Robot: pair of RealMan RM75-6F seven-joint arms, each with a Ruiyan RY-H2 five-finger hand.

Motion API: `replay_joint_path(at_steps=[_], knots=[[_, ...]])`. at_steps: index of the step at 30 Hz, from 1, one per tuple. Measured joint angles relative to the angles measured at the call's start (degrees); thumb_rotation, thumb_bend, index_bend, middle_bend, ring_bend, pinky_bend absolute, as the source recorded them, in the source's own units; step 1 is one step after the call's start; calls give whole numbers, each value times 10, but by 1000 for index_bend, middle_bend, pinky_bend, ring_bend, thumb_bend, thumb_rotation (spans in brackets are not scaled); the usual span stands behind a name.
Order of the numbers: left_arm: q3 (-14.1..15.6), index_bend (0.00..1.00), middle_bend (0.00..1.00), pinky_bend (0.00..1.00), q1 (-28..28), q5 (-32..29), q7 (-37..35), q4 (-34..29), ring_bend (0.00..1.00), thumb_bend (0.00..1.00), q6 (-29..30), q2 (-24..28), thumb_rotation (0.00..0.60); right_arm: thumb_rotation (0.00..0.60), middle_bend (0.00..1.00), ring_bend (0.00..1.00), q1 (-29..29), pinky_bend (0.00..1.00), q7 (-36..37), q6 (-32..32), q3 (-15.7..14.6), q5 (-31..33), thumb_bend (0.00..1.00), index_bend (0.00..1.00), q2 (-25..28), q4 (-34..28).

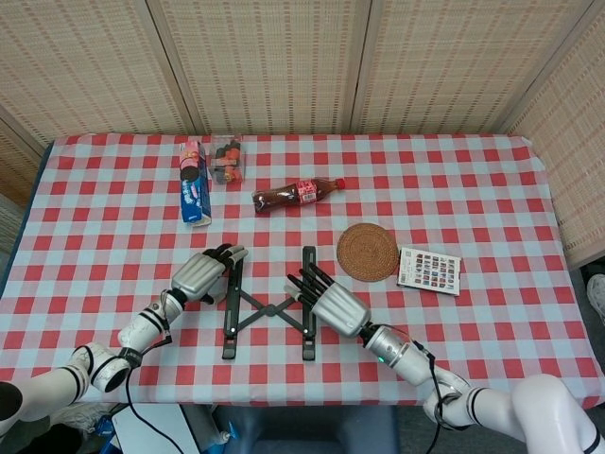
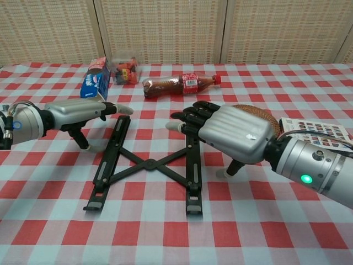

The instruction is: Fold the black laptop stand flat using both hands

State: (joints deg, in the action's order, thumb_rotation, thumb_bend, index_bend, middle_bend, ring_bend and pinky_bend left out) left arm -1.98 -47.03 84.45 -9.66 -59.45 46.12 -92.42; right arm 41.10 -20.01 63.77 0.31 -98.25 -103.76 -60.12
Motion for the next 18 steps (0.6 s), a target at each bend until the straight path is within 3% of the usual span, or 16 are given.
replay_joint_path(at_steps=[18], knots=[[-1, 0, 0, 199, -2, -9, -8, -7, 14, 276, -10, -1, 600, 600, 0, 0, 10, 0, 16, 5, 2, 1, 0, 0, -29, 33]])
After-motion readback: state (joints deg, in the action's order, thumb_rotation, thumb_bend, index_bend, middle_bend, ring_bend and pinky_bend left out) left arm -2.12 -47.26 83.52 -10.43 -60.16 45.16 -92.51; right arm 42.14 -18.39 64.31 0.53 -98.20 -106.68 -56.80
